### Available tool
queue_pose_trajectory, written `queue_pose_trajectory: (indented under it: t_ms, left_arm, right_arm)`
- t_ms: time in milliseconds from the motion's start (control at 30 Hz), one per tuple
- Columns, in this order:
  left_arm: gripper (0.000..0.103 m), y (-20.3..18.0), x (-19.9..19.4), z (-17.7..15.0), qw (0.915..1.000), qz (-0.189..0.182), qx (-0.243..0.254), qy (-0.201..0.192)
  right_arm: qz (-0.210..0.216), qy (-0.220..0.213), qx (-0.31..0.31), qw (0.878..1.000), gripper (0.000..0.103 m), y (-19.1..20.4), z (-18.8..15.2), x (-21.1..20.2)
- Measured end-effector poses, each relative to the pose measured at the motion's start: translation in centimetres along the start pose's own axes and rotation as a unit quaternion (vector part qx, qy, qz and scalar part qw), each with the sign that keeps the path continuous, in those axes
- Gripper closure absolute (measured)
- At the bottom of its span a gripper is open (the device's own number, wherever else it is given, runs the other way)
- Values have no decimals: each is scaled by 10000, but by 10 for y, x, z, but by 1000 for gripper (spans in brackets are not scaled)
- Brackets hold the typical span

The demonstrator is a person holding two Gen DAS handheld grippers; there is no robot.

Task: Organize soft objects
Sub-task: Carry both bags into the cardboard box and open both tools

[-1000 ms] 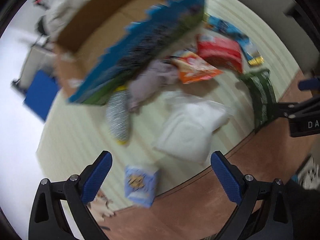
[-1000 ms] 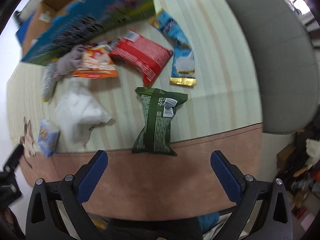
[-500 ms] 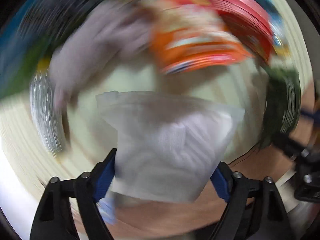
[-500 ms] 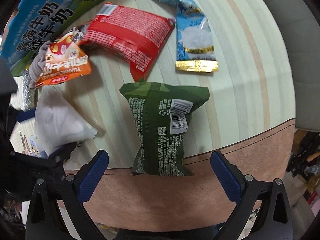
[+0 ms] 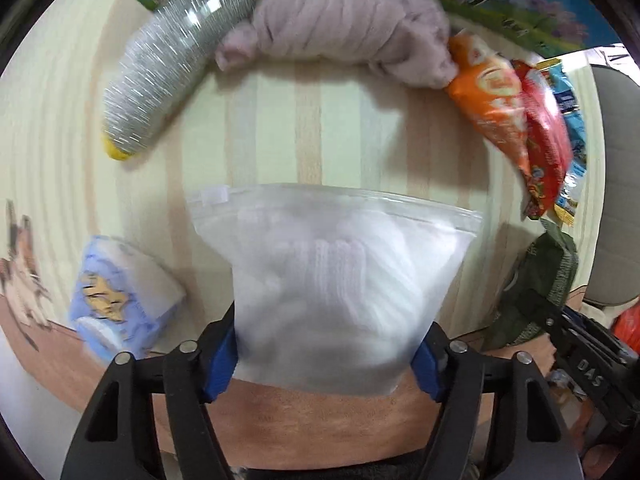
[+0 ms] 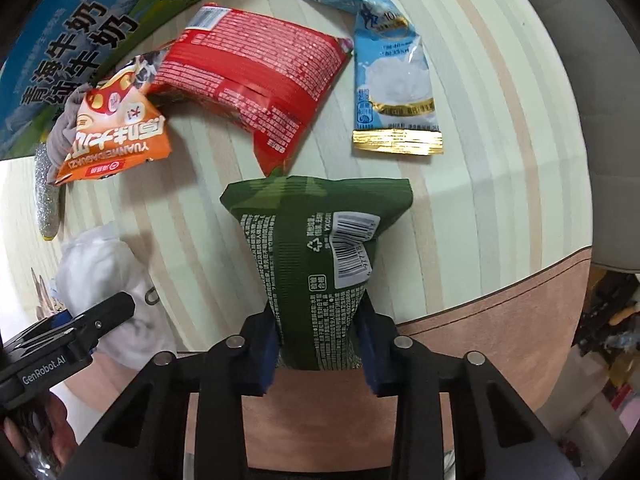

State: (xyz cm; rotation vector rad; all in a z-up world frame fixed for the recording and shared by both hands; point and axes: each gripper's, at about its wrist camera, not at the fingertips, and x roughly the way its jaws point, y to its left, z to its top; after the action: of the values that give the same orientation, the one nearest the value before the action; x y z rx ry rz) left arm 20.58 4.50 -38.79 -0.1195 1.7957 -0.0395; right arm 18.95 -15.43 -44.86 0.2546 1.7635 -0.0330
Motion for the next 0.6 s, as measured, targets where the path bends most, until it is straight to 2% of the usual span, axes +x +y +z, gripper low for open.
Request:
queue_pose_trajectory:
  t_ms: [100, 300, 400, 433, 533, 600]
  left_arm:
    - [35, 1, -38, -7, 9992, -70, 82, -373]
    - [35, 0, -141, -7, 9910, -807, -12, -1069]
    - [35, -9, -175, -4, 9860, -1120, -35, -1238]
    - [35, -10, -189, 4, 9848, -1158, -34, -1297]
    - [35, -25, -214, 35, 9827, -977, -93, -1573]
    - [35, -28, -227, 70, 9824, -811, -155, -1675]
  right_arm:
    - [134, -182, -46, 9997, 72, 2, -12, -24]
    - [607, -795, -364, 9943, 73, 9, -33, -112]
    - [750, -1071, -618, 9895, 73, 20, -33, -163]
    - [796, -1144, -714, 9877, 73, 29, -29, -178]
    - [959, -1333, -982, 9815, 73, 44, -8, -225]
    - [954, -1450, -1171, 9778, 73, 54, 16, -249]
